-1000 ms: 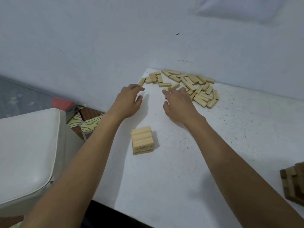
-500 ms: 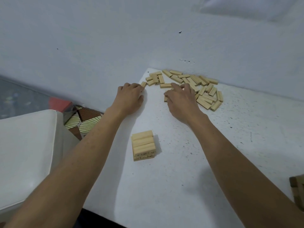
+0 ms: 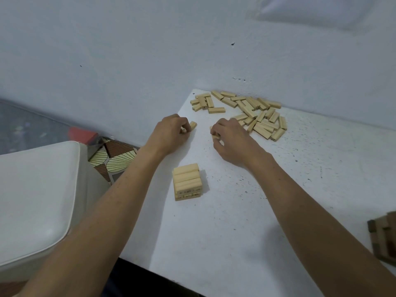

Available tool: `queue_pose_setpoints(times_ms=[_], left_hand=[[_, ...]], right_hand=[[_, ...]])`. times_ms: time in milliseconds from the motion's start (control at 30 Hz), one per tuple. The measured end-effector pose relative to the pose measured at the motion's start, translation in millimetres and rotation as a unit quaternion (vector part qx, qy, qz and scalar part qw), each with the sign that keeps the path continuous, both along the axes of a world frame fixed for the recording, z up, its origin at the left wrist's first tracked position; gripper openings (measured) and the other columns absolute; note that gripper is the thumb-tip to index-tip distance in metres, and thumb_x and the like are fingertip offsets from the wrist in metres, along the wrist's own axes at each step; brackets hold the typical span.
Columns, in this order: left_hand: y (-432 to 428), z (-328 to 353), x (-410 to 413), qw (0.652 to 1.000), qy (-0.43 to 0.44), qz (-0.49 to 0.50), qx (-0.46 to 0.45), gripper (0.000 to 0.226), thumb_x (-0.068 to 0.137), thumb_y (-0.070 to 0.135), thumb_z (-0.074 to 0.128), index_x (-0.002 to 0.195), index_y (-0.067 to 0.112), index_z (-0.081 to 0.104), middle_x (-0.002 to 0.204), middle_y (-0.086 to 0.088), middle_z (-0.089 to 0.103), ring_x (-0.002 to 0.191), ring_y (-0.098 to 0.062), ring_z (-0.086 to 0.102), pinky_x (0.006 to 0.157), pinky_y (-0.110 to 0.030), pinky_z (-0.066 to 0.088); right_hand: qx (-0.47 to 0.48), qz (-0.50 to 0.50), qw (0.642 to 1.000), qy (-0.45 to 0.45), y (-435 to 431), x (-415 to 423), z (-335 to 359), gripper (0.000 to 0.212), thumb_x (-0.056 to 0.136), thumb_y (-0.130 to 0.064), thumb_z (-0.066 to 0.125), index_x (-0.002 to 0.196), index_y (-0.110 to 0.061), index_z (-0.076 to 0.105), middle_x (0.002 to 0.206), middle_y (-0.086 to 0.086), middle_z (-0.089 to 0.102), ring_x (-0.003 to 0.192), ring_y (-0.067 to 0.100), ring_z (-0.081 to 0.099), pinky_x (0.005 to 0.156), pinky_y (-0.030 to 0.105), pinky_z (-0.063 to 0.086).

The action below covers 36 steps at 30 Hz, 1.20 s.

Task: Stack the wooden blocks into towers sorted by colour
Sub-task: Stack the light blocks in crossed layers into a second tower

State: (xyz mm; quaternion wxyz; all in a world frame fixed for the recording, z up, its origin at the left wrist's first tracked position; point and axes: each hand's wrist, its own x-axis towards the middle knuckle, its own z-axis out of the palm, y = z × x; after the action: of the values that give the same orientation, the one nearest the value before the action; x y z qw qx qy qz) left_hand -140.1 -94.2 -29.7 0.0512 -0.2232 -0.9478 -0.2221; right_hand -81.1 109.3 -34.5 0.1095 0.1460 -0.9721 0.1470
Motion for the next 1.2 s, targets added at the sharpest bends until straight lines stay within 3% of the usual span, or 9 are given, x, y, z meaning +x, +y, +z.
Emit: queue_pose_setpoints(times_ms=[100,233,367,500,633,767,967,1200], left_hand=[[2.6,3.6,5.6,1.0,-0.023,-0.009,-0.008,0.015,0.089,0.014,0.063,0.101,0.019,0.07,0.1,0.001,0.061,0.087,-0.017,0.062,0.072,-0.027,0.042],[7.7,17.0,11.6,0.995,-0.09,-0.033,-0.042,0.015,0.089,0.017,0.065,0.103,0.019,0.069,0.105,0.002,0.066,0.091,-0.016,0.062,0.08,-0.029,0.049],[20.8,29.8,21.7,0.984,-0.137,-0.075,-0.091,0.023,0.089,0.022,0.067,0.112,0.02,0.066,0.104,0.005,0.064,0.097,-0.017,0.061,0.087,-0.031,0.051],[41.7,45.2,32.6,0.966,-0.182,-0.12,-0.137,0.031,0.085,0.024,0.074,0.115,0.022,0.067,0.104,0.006,0.065,0.098,-0.016,0.061,0.08,-0.027,0.047],[67.1,61.5,50.1,0.948,-0.175,-0.175,-0.2,0.036,0.083,0.021,0.076,0.119,0.02,0.069,0.107,0.006,0.065,0.101,-0.014,0.059,0.087,-0.028,0.048],[93.3,64.0,75.4,0.931,-0.158,-0.215,-0.249,0.04,0.084,0.018,0.073,0.123,0.019,0.067,0.114,0.0,0.067,0.107,-0.02,0.06,0.096,-0.037,0.05],[104.2,51.7,112.1,0.937,-0.155,-0.228,-0.215,0.031,0.082,0.026,0.075,0.112,0.02,0.071,0.104,-0.001,0.071,0.097,-0.021,0.064,0.087,-0.04,0.055],[93.8,27.6,157.2,0.971,-0.165,-0.159,-0.069,0.034,0.082,0.03,0.074,0.114,0.019,0.07,0.105,0.0,0.067,0.096,-0.018,0.062,0.087,-0.037,0.053]], right_hand=[[-0.004,0.01,1.0,-0.001,-2.0,9.3,1.1,0.011,0.095,-0.018,0.053,0.097,-0.012,0.062,0.097,0.001,0.059,0.085,0.022,0.047,0.09,0.041,0.045],[-0.012,-0.005,1.0,0.007,3.7,38.1,0.6,0.013,0.097,-0.019,0.053,0.1,-0.011,0.062,0.1,0.0,0.058,0.092,0.021,0.045,0.078,0.03,0.041],[-0.009,-0.021,1.0,0.006,11.7,70.8,-0.4,0.015,0.097,-0.019,0.053,0.103,-0.01,0.063,0.103,0.002,0.059,0.094,0.022,0.046,0.078,0.031,0.042],[0.002,-0.034,0.999,0.015,20.6,101.8,-5.1,0.015,0.096,-0.017,0.055,0.106,-0.009,0.064,0.107,0.003,0.061,0.094,0.024,0.048,0.077,0.03,0.042],[0.003,-0.051,0.999,0.017,29.8,125.0,-9.1,0.015,0.096,-0.013,0.057,0.106,-0.009,0.066,0.108,0.004,0.062,0.093,0.025,0.05,0.075,0.031,0.045],[-0.01,-0.063,0.998,0.026,37.9,142.6,-11.5,0.014,0.094,-0.01,0.06,0.105,-0.009,0.068,0.106,0.004,0.063,0.091,0.025,0.049,0.073,0.027,0.037],[-0.031,-0.062,0.997,0.022,44.9,167.6,-14.6,0.016,0.093,-0.011,0.061,0.107,-0.013,0.07,0.106,0.0,0.063,0.09,0.022,0.048,0.077,0.028,0.043],[-0.105,-0.048,0.993,0.014,49.1,191.2,-14.3,0.019,0.092,-0.008,0.062,0.108,-0.013,0.069,0.11,0.0,0.062,0.089,0.023,0.054,0.077,0.036,0.05]])
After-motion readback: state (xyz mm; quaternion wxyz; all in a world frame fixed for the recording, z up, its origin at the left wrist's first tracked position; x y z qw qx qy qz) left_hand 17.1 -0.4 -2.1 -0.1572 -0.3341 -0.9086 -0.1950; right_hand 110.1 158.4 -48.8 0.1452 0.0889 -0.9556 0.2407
